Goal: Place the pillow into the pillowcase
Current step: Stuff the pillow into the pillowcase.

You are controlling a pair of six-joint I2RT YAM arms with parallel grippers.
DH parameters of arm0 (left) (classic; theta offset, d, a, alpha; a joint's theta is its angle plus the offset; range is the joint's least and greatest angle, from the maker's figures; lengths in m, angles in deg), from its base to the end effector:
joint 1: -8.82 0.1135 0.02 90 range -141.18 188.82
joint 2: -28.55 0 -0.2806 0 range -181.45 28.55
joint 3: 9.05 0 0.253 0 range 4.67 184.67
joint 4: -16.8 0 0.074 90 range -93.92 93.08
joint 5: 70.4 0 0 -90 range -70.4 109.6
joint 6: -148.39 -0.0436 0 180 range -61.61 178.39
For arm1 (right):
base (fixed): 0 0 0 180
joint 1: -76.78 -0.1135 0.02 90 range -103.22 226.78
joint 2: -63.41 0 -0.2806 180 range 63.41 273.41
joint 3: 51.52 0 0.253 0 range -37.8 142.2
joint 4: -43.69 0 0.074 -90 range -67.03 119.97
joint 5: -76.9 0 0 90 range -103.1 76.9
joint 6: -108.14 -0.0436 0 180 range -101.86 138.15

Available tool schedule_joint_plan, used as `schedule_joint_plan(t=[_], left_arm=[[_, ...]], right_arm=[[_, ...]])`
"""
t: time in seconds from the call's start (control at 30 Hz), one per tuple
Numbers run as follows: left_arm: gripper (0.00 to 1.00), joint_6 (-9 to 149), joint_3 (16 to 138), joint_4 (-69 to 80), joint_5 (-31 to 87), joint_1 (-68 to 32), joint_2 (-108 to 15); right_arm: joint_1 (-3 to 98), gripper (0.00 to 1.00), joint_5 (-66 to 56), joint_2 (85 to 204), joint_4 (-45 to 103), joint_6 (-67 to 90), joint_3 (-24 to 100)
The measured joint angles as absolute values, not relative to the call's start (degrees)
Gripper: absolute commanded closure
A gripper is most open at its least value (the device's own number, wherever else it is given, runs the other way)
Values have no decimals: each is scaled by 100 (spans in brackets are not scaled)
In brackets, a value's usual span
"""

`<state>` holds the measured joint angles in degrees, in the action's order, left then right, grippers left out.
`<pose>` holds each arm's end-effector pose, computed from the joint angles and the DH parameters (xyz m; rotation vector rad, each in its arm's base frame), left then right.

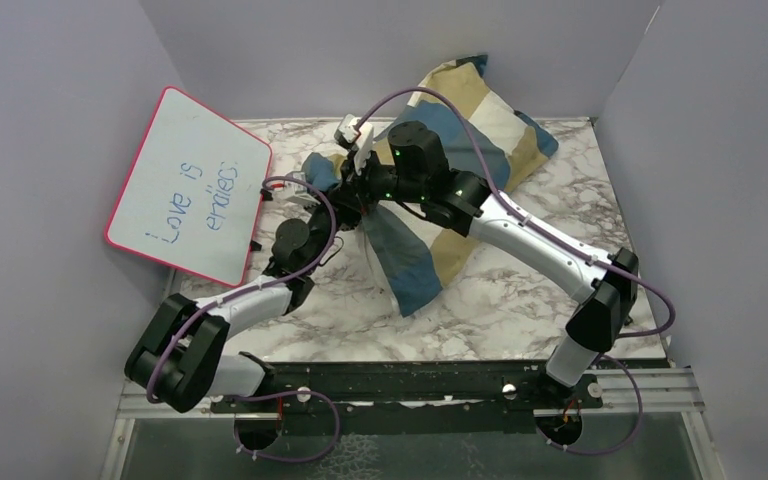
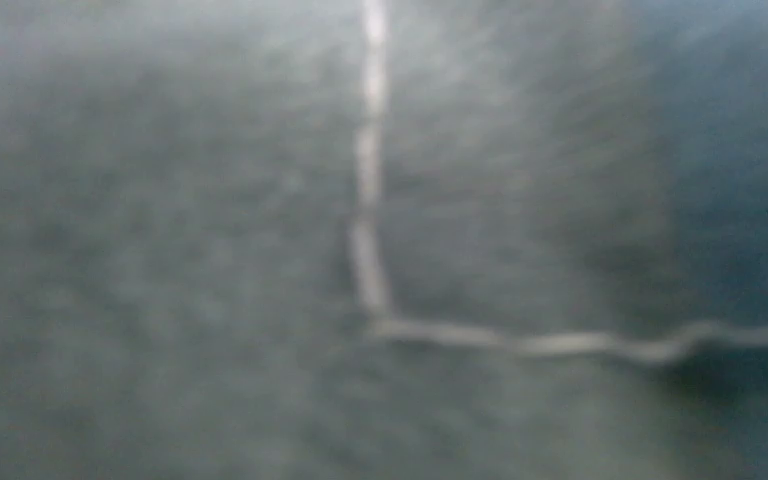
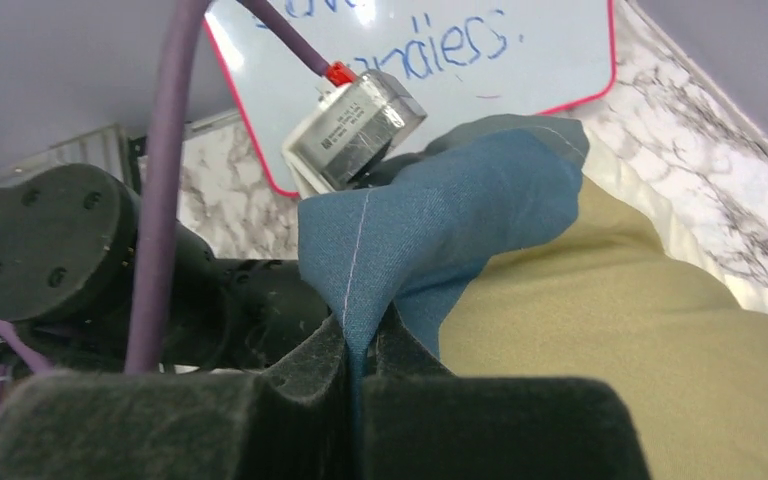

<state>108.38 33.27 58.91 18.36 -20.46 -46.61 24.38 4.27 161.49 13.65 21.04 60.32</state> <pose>0.2419 -0.1345 0.2665 -0.2897 1.4788 -1.1182 0.2436 0.3377 0.4191 -1.0874 1.6011 0.8703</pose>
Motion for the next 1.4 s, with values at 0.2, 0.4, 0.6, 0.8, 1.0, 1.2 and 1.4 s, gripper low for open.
schedule_joint_plan(t=[0.2,0.4,0.6,0.8,1.0,1.2,1.4], left_arm=[[100,10886,3327,6191,1325,-2260,-4761],[100,10976,3327,6424,971,-2347,-4960],[100,11026,3327,6645,719,-2398,-5076],[100,11059,3362,6820,556,-2492,-5253],[59,11088,3274,6617,591,-2476,-5080],[31,11011,2960,5618,1220,-2015,-4352],[22,10565,2769,4086,2088,-1823,-3688]], right_arm=[[2438,100,993,16086,1568,1827,6026],[2440,100,1696,15959,2058,1518,5698],[2447,100,2343,15869,2657,1153,5359],[2447,99,2722,15854,3030,891,5180],[2368,85,1550,15576,2655,1027,5058],[2547,70,573,15028,2368,1005,4907],[2724,48,-126,14623,2139,882,4638]])
